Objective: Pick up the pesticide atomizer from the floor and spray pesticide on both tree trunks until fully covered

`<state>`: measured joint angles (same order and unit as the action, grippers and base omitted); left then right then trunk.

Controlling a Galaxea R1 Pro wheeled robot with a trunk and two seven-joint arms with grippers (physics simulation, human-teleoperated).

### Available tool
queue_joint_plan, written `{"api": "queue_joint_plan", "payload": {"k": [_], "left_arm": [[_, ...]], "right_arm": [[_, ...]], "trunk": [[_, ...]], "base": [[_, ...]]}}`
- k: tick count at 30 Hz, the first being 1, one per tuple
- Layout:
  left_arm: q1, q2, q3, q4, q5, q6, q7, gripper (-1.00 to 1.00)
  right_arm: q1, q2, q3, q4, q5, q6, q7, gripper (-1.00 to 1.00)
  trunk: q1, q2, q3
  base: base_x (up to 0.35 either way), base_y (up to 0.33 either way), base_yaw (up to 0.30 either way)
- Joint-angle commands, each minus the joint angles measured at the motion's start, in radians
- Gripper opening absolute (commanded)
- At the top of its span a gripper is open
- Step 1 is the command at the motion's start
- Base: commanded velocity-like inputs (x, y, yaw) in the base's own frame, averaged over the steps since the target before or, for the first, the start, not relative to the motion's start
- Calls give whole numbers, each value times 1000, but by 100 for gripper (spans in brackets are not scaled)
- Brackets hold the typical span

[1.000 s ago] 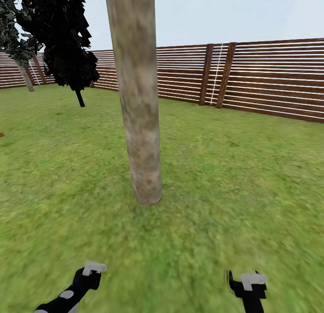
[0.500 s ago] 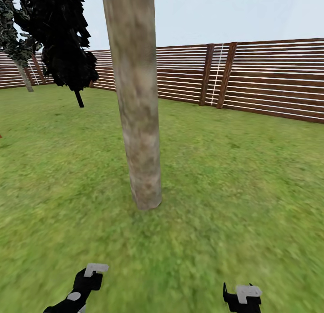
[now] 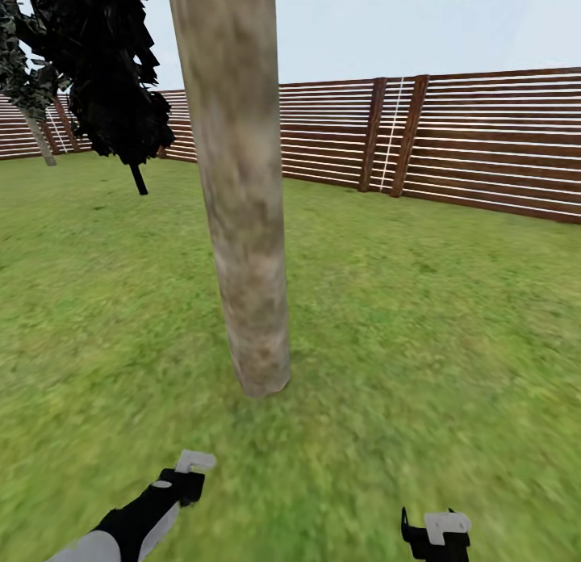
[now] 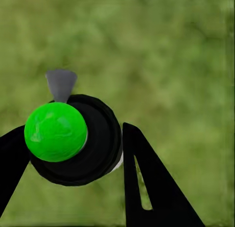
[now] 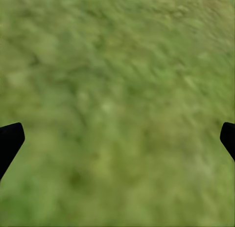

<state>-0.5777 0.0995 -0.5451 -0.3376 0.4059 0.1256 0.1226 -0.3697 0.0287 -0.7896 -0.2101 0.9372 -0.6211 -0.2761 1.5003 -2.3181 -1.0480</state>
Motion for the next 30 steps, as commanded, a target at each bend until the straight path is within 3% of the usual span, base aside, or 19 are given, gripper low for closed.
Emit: {"api": "queue_joint_plan", "payload": {"k": [1, 3, 6, 16, 23, 30], "left_arm": [[1, 2, 1, -55, -1, 59, 2, -100], [4, 1, 5, -137, 0, 125, 7, -100], [3, 1, 9, -161, 12, 138, 11, -100], [11, 10, 14, -164, 24, 139, 9, -100], [11, 3, 11, -160, 24, 138, 12, -100], [12, 1, 9, -163, 21, 133, 11, -100]], "right_arm": [[0, -1, 1, 0, 1, 0, 0, 100], [0, 0, 5, 1, 1, 0, 0, 100], [0, 0, 6, 2, 2, 1, 1, 100], [0, 3, 5, 3, 1, 1, 1, 100], [0, 2, 5, 3, 2, 1, 0, 100], [0, 1, 5, 3, 2, 1, 0, 100]], "trunk": [[0, 0, 0], [0, 0, 0], [0, 0, 0], [0, 0, 0], [0, 0, 0], [0, 0, 0]], "base": [[19, 0, 0], [6, 0, 0], [1, 0, -76], [8, 0, -277], [264, 0, -24], [25, -169, 0]]}}
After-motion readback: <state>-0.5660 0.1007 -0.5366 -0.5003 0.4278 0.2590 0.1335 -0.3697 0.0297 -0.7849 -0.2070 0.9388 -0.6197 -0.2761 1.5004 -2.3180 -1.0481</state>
